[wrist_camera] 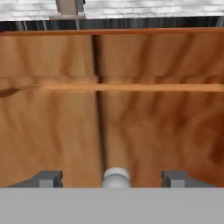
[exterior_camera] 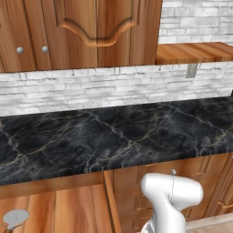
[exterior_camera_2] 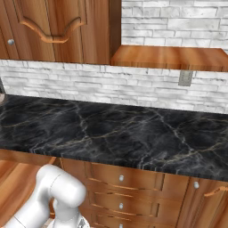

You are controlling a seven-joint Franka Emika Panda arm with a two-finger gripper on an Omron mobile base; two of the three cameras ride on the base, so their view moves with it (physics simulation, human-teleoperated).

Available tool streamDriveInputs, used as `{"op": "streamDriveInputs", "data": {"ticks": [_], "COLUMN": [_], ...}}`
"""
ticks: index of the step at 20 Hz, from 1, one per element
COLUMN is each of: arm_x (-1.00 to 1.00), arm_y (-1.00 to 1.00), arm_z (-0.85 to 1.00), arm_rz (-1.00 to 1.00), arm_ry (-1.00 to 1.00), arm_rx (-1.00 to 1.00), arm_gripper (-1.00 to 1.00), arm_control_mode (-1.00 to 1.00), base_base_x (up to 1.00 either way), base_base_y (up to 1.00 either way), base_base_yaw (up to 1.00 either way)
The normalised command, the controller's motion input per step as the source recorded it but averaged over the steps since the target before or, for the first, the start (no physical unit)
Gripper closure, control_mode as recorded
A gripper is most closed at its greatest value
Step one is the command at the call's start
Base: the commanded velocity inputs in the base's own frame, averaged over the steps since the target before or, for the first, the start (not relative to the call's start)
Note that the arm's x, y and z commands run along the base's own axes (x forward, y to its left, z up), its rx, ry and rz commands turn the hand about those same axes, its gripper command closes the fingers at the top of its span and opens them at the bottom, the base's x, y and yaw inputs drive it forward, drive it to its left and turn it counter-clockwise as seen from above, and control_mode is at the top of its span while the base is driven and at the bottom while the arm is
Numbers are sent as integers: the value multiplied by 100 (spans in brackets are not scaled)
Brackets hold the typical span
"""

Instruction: Take the pizza cutter from the drawer on the left and place it on the dining counter for cutting.

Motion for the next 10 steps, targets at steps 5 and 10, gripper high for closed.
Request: {"op": "streamDriveInputs", "data": {"ticks": [5,10], "arm_x": [-4,13], "arm_y": [0,-10], "arm_z": [68,84], "arm_rz": [0,0], "arm_ry": [-1,1], "arm_rx": [0,0], "arm_gripper": [-100,-100], "arm_control_mode": [-100,-100], "base_base_x": [0,0], "base_base_y": [0,0], "base_base_yaw": [0,0]}}
